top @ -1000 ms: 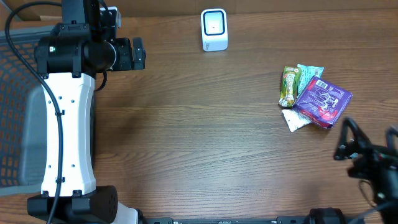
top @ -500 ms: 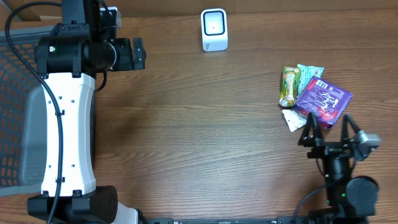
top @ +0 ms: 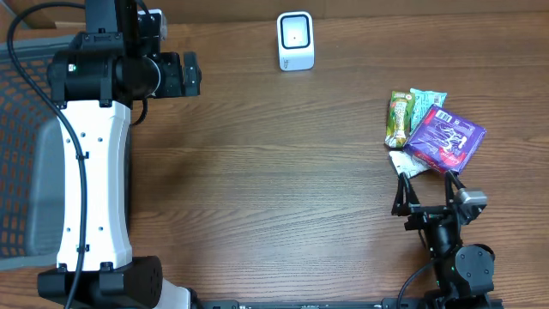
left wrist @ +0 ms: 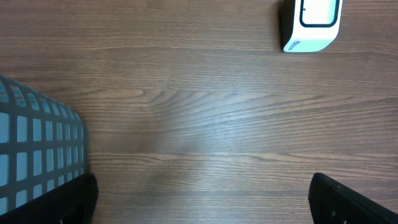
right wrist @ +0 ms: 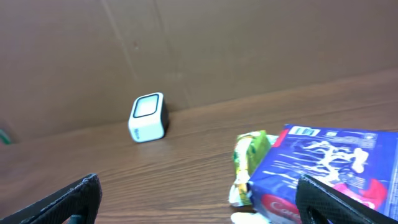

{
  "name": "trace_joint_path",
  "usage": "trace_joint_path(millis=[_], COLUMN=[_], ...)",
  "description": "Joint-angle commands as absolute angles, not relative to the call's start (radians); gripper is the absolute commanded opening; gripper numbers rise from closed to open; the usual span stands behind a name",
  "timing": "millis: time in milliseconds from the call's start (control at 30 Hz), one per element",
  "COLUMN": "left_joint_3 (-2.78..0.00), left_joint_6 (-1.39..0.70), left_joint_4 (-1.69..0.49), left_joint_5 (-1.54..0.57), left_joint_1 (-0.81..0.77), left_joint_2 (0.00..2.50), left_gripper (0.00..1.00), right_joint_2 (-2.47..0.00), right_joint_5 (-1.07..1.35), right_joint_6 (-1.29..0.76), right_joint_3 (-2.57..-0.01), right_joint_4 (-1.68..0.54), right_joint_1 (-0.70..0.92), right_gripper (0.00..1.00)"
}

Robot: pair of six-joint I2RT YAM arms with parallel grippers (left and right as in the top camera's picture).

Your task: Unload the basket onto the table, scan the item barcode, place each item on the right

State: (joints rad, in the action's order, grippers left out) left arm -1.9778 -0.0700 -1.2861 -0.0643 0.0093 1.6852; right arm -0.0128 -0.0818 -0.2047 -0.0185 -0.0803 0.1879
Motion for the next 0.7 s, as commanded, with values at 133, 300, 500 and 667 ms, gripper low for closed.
trace_joint_path(millis=[133,300,500,667], left_joint_3=[-1.984,-1.984,-1.984,-1.984], left_joint_6=[-0.048,-0.048,-0.048,-0.044], left_joint_4=[-1.282,-1.282,-1.283,-1.306], left_joint_5=[-0.068,-0.068,-0.068,-0.013], left_joint_1=[0.013,0.013,0.013,0.013], left_joint_2=[1.687,1.687,1.687,1.687], left_gripper=[1.00,1.00,1.00,1.00], right_joint_2=[-0.003,-0.003,-0.003,-0.003], right_joint_5=[-0.062,-0.062,-0.062,-0.062], right_joint_6=[-0.193,-0.193,-0.193,-0.193], right_joint_3=[-0.008,-0.008,-0.008,-0.008], right_joint_4=[-0.077,-0.077,-0.077,-0.077], right_joint_1=[0.199,0.199,0.199,0.199], right_gripper=[1.00,1.00,1.00,1.00])
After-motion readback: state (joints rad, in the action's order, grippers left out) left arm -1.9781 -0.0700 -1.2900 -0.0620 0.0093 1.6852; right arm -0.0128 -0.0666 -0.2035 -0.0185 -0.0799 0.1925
